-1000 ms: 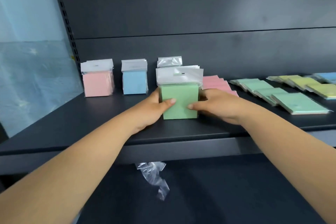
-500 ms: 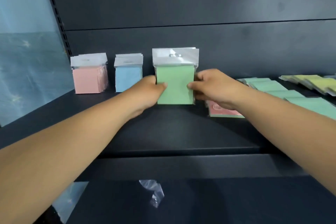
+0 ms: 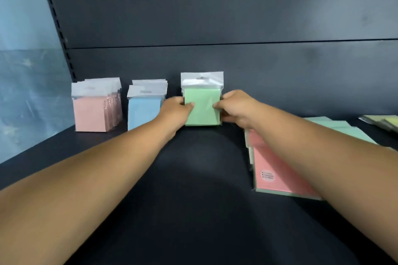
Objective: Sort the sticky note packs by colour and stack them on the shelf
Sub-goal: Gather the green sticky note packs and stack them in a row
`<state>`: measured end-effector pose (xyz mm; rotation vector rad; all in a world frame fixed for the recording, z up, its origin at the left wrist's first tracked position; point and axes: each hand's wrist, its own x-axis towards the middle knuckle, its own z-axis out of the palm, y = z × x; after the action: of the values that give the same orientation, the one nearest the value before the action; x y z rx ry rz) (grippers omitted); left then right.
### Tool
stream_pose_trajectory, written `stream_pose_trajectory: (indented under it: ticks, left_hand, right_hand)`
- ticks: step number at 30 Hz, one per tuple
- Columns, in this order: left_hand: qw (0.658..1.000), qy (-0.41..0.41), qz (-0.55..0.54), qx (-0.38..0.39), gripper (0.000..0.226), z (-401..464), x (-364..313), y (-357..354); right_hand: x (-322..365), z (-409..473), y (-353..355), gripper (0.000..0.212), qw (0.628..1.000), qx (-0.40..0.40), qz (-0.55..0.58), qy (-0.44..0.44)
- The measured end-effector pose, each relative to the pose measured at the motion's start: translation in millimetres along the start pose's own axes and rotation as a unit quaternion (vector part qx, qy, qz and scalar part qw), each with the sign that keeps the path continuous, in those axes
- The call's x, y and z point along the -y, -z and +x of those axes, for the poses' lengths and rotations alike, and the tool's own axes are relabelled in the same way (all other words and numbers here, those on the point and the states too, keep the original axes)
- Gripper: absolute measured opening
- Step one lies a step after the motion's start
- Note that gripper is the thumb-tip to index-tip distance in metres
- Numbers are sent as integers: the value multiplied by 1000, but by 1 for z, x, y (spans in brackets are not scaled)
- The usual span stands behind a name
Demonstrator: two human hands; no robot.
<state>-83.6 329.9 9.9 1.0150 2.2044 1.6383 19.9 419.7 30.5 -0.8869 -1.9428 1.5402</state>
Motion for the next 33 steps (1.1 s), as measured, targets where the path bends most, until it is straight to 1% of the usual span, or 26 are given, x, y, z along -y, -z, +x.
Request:
stream_pose_trajectory:
  ticks: [3, 5, 7, 9, 11, 12, 13, 16, 17, 20, 23, 25, 27, 29, 30, 33]
  left_hand:
    - [1000, 11, 16, 6, 23, -1, 18, -7]
    - [1000, 5, 24, 2, 27, 1, 23, -10]
    - [999, 5, 35, -4, 32, 5, 26, -12]
    - [1000, 12, 19, -8, 37, 8, 28, -14]
    - [1000, 28, -9, -5, 45, 13, 28, -15]
    - [999, 34, -12, 3, 49, 14, 27, -15]
    - [999, 34, -7, 18, 49, 15, 26, -15]
    - [997, 9, -11, 75, 38, 17, 26, -13]
    - [996, 1, -19, 84, 35, 17, 27, -12]
    - [995, -14, -33, 92, 29, 16, 27, -11]
    - [995, -19, -32, 95, 29, 15, 27, -11]
    - [994, -20, -35, 97, 30, 14, 27, -10]
    - [995, -16, -32, 94, 32, 14, 27, -10]
    - [997, -8, -11, 82, 38, 12, 25, -10]
    - [997, -4, 6, 75, 42, 10, 24, -10]
    - [997, 9, 55, 50, 59, 1, 16, -7]
  right_hand:
    - [-17, 9, -5, 11, 999, -7, -39, -7]
    - [-21, 17, -7, 22, 997, -22, -69, -1]
    - [-24, 21, -8, 25, 996, -31, -87, 1]
    - [-23, 23, -7, 20, 995, -31, -94, 7]
    - [-22, 23, -8, 8, 995, -22, -101, 5]
    - [-21, 23, -8, 9, 995, -14, -98, 1]
    - [-21, 24, -8, 9, 996, -1, -88, -3]
    - [-21, 26, -9, 5, 998, 34, -47, -12]
    - [-21, 27, -8, 9, 999, 38, -36, -13]
    - [-22, 27, -8, 21, 999, 41, -31, -15]
    - [-23, 28, -8, 28, 999, 44, -26, -13]
    - [-23, 29, -8, 28, 999, 45, -25, -9]
    - [-23, 28, -8, 21, 999, 41, -20, -10]
    - [-20, 26, -7, 15, 1000, 28, -8, -6]
    - [-18, 24, -6, 15, 1000, 11, -6, 0]
    - [-6, 19, 9, 21, 996, -75, -30, 36]
